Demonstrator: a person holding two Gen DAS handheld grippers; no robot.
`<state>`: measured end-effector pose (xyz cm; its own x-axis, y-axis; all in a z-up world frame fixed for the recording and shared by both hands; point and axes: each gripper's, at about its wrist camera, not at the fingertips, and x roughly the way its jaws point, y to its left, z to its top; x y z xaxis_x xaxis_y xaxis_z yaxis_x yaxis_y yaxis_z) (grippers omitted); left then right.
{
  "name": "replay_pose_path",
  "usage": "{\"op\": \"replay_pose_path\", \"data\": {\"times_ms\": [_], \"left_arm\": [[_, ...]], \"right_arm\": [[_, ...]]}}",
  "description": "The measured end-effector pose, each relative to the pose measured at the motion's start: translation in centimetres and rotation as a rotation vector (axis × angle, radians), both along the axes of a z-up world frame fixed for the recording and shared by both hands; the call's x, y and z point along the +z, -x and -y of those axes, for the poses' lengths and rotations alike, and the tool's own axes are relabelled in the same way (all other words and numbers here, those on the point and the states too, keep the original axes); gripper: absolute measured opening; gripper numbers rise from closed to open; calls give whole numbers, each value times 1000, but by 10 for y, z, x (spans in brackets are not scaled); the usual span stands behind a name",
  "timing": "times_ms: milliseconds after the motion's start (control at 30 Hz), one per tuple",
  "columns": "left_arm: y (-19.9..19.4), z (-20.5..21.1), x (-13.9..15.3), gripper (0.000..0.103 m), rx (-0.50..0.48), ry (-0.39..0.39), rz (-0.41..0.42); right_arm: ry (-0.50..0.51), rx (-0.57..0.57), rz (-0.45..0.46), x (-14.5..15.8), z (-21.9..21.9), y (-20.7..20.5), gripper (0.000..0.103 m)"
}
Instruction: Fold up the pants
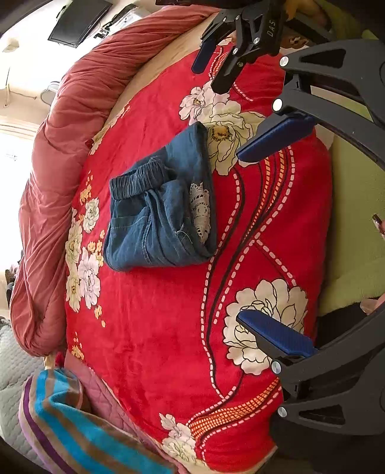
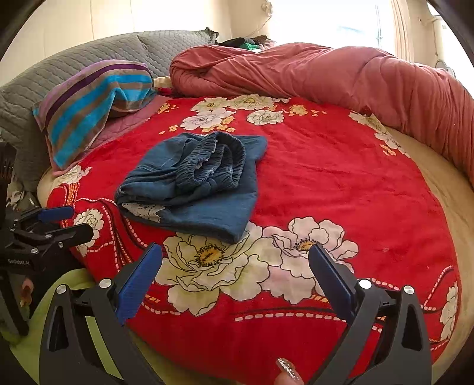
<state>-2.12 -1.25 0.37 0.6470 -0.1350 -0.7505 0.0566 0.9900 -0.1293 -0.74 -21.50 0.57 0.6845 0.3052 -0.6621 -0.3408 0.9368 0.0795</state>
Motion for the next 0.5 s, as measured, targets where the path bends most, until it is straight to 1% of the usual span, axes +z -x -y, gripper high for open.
{"op": "replay_pose_path", "data": {"times_ms": [500], "left_arm": [[0,-2,0,93,30,-15,-8]], "right_arm": [[-6,1,-1,0,2,-1,98]]}}
